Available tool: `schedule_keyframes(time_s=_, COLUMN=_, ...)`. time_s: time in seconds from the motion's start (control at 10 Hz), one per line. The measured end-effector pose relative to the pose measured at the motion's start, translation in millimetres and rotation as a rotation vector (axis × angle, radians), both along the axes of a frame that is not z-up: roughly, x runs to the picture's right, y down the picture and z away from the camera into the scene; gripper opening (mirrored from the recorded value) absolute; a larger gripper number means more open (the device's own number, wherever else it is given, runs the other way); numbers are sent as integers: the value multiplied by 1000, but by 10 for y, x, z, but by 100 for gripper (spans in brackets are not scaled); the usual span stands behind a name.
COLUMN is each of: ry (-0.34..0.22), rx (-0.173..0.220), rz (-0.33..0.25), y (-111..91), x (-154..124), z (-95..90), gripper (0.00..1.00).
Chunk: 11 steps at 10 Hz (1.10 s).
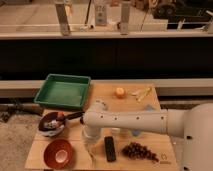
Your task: Place fork in table surface
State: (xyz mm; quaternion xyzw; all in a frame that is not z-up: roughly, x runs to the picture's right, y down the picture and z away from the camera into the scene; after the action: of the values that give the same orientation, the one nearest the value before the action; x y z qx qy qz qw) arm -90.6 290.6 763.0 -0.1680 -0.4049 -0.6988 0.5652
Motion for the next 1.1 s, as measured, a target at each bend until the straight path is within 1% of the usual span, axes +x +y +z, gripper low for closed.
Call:
schedule_keyframes(time_s=0.2, ry=7, rx=-1, rz=2, y=10, x=2, z=17, gripper=57)
schedule_keyframes(time_s=0.3, ry=14, rx=-2, rz=4, y=16, x=-1, z=28, gripper=69)
schedule_keyframes(time_s=0.4, ry=20, rx=-2, rz=6, y=19, x=-8, z=37, gripper=77)
schedule_keyframes(time_s=0.5, ry=26, rx=0, rz=10, y=19, x=-9, z=42, gripper=80)
schedule_keyframes(time_s=0.9, ry=48, rx=13, rz=16, y=17, x=-11, z=35, gripper=80)
schedule_keyframes(time_s=1.1, ry=71, rx=21, rz=13, y=5, x=-24, z=24, gripper=80)
